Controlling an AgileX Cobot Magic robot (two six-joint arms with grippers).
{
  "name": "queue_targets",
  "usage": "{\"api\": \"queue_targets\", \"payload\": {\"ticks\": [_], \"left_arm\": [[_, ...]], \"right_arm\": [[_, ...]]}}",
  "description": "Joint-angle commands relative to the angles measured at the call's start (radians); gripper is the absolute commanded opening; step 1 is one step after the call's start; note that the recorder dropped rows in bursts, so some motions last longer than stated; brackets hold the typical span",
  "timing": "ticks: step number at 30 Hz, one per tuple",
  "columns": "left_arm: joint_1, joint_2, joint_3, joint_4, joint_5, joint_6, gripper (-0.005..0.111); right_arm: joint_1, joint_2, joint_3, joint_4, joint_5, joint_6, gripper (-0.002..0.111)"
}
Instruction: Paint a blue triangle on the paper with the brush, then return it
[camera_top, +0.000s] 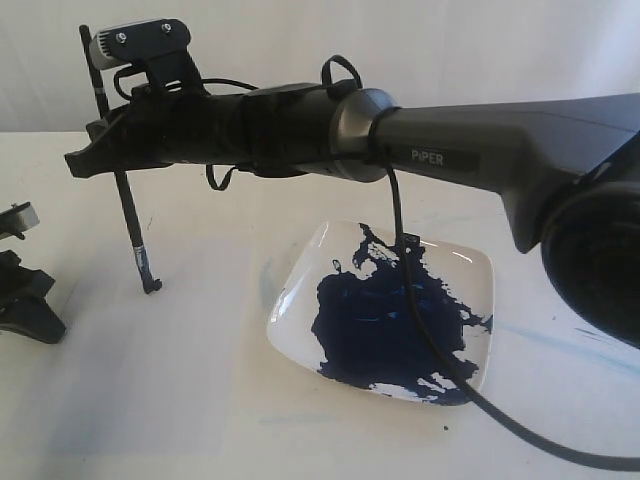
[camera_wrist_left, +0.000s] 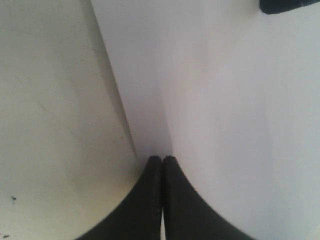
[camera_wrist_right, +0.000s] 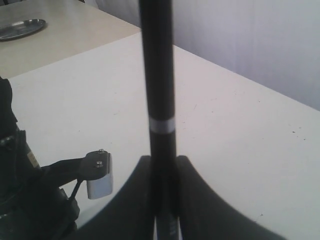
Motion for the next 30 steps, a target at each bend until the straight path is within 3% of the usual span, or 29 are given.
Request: {"api": "queue_targets", "payload": {"ticks": [1, 30], "left_arm": [[0.002, 0.005, -0.002, -0.006, 0.012, 0.004, 0.0], [0.002, 0.005, -0.002, -0.006, 0.018, 0.004, 0.0]], "right_arm": [[0.001, 0.002, -0.003, 0.0, 0.012, 0.014, 0.0], [0.038, 0.004, -0.001, 0.0, 0.016, 0.016, 0.0]]}}
